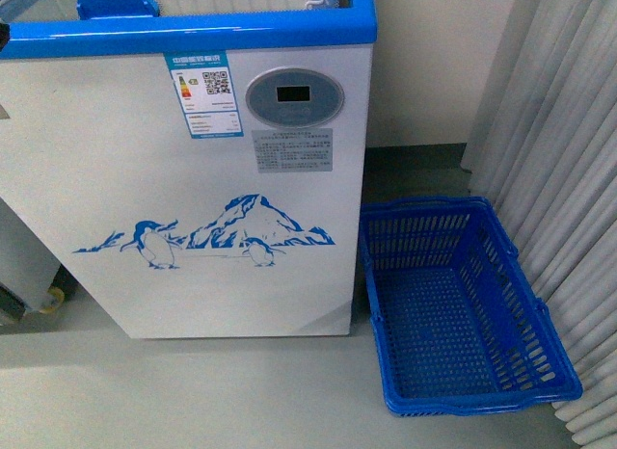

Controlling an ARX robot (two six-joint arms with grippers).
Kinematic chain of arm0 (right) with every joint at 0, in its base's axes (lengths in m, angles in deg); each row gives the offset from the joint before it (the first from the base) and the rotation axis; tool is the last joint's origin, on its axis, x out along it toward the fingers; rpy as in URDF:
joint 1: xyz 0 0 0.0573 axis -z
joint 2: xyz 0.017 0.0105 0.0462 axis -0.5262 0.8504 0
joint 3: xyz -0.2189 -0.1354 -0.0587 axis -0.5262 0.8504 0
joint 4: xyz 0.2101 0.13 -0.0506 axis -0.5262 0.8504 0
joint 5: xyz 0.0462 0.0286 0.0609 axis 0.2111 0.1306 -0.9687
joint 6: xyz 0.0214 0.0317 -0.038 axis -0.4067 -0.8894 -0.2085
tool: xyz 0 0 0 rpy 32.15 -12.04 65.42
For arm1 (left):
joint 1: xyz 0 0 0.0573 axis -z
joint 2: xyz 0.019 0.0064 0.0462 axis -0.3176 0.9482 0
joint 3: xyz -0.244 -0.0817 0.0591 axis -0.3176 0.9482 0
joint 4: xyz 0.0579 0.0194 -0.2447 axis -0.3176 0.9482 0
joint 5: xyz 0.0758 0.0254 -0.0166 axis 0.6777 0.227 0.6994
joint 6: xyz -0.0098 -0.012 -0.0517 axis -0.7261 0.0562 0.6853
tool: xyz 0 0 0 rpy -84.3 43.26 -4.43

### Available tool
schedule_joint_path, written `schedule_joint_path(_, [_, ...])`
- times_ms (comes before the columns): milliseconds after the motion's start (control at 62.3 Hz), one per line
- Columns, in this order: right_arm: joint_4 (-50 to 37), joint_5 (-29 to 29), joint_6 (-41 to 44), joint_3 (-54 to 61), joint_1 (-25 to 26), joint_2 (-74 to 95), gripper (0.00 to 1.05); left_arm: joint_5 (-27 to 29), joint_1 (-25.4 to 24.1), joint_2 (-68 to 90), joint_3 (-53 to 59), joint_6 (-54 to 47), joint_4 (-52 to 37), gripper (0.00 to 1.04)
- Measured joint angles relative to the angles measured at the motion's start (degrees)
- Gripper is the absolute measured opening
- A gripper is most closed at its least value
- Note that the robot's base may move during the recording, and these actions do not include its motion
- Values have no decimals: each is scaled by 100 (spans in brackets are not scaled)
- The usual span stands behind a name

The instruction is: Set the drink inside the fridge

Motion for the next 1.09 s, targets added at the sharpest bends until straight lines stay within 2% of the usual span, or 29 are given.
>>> schedule_joint_path(546, [0, -2, -2, 0, 0, 0, 34, -343, -170, 1753, -2022, -339, 586, 97])
schedule_joint_path(1092, [0, 0, -2, 0, 0, 0, 34, -372, -57, 2542, -3115, -518, 1047, 97])
